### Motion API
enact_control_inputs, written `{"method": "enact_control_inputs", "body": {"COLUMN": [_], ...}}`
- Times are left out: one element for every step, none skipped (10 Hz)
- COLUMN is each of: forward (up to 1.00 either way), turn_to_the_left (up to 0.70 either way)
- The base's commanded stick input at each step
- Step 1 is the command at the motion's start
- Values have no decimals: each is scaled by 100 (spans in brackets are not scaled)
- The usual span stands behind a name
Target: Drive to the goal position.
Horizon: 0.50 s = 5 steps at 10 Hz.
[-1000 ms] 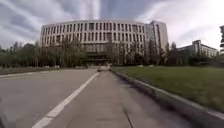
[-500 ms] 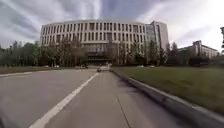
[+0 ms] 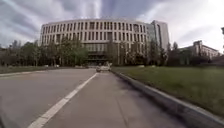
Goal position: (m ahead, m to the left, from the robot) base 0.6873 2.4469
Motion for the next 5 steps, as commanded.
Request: {"method": "enact_control_inputs", "body": {"forward": [85, 85, 85, 85, 85], "turn_to_the_left": [0, 0, 0, 0, 0]}}
